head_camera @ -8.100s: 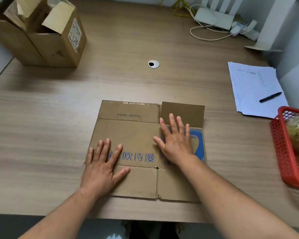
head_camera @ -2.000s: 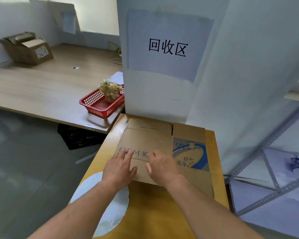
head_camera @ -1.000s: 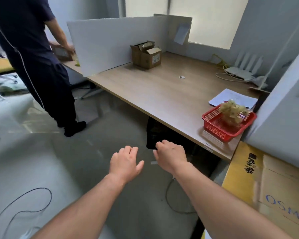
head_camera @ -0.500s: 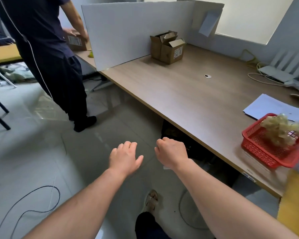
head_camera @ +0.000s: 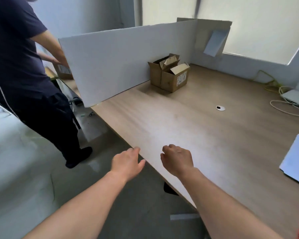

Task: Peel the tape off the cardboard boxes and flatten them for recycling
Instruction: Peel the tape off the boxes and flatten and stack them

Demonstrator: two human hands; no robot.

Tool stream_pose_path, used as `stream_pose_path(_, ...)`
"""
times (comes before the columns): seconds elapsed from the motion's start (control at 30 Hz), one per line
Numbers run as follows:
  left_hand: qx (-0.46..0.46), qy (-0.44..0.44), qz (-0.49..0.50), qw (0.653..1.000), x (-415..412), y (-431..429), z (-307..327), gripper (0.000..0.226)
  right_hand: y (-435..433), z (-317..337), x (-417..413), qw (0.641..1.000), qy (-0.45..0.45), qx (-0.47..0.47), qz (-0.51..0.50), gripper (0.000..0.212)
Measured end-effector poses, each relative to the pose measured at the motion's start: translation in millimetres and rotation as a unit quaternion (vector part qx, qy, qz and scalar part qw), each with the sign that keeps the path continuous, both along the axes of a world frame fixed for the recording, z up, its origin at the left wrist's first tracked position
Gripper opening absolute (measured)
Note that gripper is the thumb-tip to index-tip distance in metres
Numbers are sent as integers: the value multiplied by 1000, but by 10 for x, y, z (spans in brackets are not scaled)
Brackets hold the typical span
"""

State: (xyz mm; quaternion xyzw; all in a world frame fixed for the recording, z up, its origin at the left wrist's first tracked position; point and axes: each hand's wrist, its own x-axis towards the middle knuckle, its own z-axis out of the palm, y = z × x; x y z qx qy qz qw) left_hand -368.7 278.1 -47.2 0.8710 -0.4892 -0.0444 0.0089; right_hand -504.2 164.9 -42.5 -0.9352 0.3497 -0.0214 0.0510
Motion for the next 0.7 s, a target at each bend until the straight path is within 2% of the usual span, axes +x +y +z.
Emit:
stream_pose_path(0.37,-19,25,-30,999,730,-1281,-67,49,-1266,-18,602,999,-16,-22,-32,17)
stream_pose_path(0.7,-53,28,-121,991,1849,-2719,-61,51,-2368,-69,1407,989,-14,-32,-141,26)
